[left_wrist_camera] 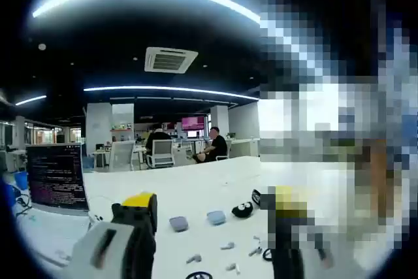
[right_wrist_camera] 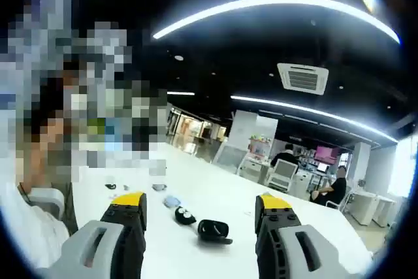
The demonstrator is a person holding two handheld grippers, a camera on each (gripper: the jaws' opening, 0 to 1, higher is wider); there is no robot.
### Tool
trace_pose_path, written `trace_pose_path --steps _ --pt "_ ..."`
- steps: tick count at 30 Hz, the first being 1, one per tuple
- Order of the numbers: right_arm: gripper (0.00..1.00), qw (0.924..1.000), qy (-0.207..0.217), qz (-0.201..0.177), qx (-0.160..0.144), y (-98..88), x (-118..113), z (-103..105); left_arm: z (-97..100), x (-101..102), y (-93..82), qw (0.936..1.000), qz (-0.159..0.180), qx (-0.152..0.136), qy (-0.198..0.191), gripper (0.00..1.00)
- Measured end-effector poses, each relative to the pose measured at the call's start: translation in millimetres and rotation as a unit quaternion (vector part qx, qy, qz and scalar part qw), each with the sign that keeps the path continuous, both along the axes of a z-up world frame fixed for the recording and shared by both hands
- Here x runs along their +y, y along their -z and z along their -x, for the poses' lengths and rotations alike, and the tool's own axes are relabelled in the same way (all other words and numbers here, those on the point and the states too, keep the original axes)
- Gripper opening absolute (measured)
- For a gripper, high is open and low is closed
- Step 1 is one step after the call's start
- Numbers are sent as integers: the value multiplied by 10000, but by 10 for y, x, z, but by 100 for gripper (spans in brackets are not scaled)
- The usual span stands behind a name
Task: Pick up the earbuds from the table and place the earbuds into the earbud case
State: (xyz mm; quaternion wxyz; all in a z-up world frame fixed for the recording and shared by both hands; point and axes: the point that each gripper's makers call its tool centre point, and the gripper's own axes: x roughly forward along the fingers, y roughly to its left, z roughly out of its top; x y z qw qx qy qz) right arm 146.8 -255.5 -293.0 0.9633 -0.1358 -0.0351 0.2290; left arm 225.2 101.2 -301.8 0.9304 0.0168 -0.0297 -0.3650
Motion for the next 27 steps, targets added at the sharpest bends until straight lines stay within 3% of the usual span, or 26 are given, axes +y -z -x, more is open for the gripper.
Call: trace_pose_path --steps 27 --pt "65 10000 -17 39 80 46 -3 -21 7 -6 -9 10000 1 9 19 69"
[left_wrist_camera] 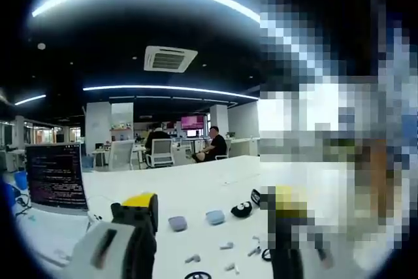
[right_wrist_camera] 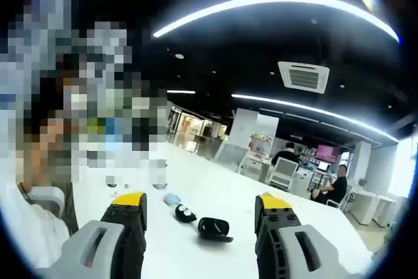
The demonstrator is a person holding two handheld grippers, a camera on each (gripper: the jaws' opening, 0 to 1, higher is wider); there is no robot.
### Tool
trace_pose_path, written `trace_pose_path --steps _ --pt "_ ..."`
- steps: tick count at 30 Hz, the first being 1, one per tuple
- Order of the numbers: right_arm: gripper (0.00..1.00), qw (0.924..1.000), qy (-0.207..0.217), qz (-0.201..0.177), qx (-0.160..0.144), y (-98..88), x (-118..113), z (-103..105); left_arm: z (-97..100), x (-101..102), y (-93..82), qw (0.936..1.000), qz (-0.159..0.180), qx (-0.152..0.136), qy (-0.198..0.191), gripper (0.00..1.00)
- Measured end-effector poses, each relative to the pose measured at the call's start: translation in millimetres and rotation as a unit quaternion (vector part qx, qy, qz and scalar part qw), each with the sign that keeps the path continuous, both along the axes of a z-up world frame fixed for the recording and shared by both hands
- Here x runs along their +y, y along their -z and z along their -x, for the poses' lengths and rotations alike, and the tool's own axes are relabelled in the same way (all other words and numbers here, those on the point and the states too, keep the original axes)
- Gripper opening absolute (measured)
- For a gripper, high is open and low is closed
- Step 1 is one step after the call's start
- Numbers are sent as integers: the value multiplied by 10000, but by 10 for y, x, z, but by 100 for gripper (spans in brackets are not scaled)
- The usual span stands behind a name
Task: Pick up the earbuds from the table and place the earbuds into the earbud case
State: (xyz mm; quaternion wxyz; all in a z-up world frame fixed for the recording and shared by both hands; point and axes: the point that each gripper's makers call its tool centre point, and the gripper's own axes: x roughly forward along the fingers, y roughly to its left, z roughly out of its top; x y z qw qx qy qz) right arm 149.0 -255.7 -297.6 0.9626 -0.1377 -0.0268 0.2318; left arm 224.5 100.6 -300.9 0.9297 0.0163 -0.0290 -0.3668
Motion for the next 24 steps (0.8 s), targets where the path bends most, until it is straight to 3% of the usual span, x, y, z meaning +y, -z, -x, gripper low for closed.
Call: trace_pose_path --steps 24 --pt "64 9999 -58 53 67 48 53 -17 -41 -34 61 9999 14 161 37 68"
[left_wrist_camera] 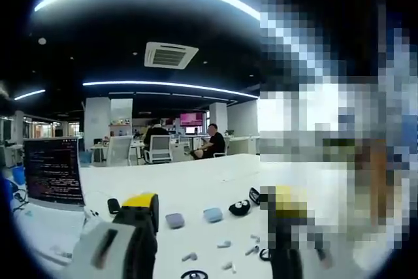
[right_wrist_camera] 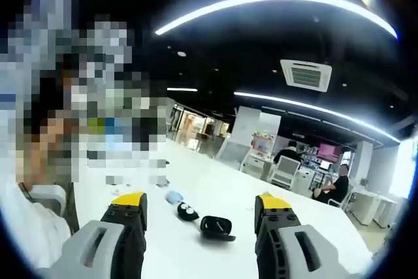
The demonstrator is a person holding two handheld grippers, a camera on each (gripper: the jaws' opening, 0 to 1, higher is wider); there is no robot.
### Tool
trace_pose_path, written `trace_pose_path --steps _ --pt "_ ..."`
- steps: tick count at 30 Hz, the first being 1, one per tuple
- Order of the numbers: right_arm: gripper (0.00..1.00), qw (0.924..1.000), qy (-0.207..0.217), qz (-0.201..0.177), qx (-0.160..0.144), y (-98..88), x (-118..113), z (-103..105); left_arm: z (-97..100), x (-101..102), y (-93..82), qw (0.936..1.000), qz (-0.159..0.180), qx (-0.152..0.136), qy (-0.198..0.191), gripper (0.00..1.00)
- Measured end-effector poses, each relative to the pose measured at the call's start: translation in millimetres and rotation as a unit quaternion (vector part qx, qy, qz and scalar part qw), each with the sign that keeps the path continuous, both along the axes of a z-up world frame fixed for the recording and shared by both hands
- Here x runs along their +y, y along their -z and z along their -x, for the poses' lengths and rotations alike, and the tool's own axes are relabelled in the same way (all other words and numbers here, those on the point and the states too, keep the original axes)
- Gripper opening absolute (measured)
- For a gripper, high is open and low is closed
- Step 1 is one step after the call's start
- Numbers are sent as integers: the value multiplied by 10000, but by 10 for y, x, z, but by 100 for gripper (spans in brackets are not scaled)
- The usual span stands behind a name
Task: Pick up the earbuds from the table and place the earbuds into the earbud case
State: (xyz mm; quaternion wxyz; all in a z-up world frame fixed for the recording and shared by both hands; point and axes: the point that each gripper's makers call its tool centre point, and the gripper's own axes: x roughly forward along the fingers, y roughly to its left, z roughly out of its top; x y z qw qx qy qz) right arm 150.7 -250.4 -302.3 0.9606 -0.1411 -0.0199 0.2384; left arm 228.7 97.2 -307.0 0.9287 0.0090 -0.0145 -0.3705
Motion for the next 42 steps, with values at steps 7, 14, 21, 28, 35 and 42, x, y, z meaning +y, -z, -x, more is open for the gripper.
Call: trace_pose_path --steps 7,14,21,28,35,42 --pt "64 10000 5 15 25 17 -16 -10 13 -11 -17 10000 -14 -34 -14 68" --pt "63 9999 20 109 50 45 -11 -15 -29 -76 55 9999 -136 43 -31 68" --pt "63 9999 41 120 100 74 4 -38 9 -76 33 9999 -137 8 18 68" --pt "63 9999 37 142 -18 -2 25 39 62 8 -42 9999 -43 -100 -13 67" --pt "63 9999 -55 114 26 30 54 0 124 -88 -103 9997 12 -218 125 67" --pt "62 9999 -21 108 29 17 10 7 161 -255 -62 9987 -52 -220 465 67"
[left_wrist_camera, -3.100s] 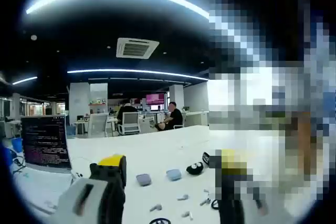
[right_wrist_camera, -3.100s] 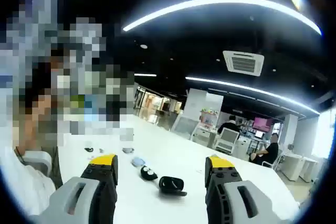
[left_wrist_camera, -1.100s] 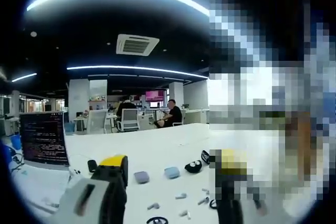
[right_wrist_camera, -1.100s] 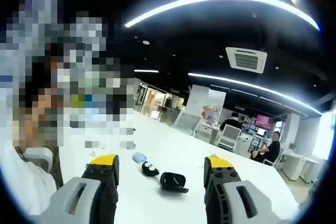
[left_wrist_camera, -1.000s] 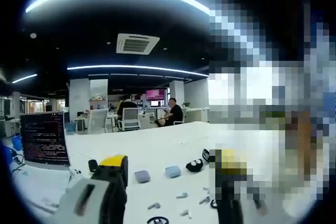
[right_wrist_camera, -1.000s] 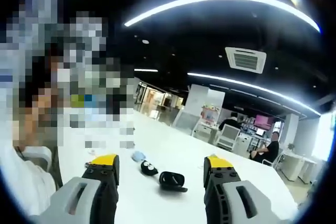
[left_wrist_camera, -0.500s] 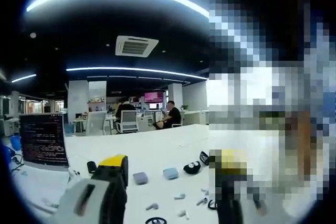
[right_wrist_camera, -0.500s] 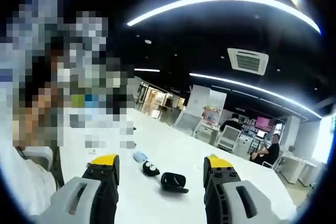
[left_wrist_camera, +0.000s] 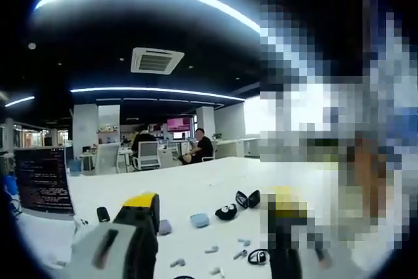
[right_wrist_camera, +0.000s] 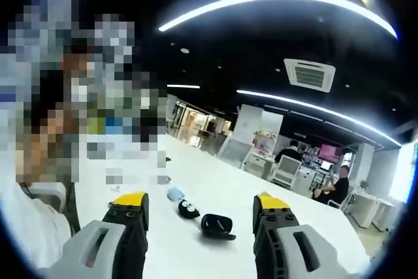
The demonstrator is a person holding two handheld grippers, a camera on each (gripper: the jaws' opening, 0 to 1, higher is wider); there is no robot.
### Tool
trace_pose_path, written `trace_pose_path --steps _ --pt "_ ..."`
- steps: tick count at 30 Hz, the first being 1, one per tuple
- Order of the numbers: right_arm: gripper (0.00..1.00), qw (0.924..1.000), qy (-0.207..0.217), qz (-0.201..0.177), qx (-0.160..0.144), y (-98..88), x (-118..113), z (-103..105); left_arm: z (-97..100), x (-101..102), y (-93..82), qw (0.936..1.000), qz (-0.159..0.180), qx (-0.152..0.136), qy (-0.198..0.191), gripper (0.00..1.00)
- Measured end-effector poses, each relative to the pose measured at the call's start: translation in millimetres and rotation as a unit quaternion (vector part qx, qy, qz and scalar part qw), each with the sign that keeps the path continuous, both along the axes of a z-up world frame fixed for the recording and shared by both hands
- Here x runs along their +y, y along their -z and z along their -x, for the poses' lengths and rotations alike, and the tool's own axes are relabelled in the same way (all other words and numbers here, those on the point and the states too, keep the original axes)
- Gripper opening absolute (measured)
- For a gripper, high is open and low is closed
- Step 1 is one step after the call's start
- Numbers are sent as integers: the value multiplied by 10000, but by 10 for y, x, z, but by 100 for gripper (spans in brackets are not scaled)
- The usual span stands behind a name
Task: Pick up the earbuds from the table and place the earbuds into the earbud case
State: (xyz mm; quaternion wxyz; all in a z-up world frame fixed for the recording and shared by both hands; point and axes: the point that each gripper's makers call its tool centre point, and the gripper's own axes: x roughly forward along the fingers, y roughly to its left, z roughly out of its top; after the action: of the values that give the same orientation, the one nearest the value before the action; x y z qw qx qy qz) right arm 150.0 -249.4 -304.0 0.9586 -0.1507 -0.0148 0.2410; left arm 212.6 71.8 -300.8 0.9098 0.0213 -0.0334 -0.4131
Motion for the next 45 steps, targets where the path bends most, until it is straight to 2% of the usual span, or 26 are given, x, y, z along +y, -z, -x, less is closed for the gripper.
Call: trace_pose_path --steps 2,3,6,9,10,15,20,27,32,34,39,42,45 --pt "62 10000 11 19 -8 -6 -5 11 -7 -93 -20 9997 58 -37 218 68" --pt "62 10000 27 42 -14 -6 -14 13 -10 -150 4 9993 28 44 359 68" --pt "62 10000 60 37 -24 2 -38 -5 -76 -282 -4 9985 105 98 527 69" --pt "62 10000 31 24 58 58 -37 -75 -203 -458 27 9974 174 278 650 72" --pt "61 10000 21 30 92 83 -29 -92 -236 -528 80 9966 105 412 712 72" --pt "61 9999 -39 42 152 110 -8 -99 -373 -817 213 9932 -141 690 928 73" --pt "61 9999 13 29 145 103 -36 -77 -472 -1041 246 9908 -456 771 1013 73" --pt "60 9999 -5 29 143 101 -38 -71 -584 -1421 275 9833 -940 899 1276 72" --pt "60 9999 10 24 169 117 -59 -91 -729 -1693 362 9754 -1184 1138 1474 69" --pt "60 9998 10 28 175 119 -71 -103 -839 -1857 470 9686 -1364 1401 1535 68" --pt "60 9998 8 -2 204 137 -101 -116 -1032 -2176 736 9542 -1751 1738 1694 68" --pt "60 9998 14 -4 208 138 -111 -118 -1052 -2220 772 9520 -1787 1784 1728 68" --pt "60 9998 74 -42 197 125 -178 -125 -1282 -2490 1060 9370 -2027 2197 1805 67"
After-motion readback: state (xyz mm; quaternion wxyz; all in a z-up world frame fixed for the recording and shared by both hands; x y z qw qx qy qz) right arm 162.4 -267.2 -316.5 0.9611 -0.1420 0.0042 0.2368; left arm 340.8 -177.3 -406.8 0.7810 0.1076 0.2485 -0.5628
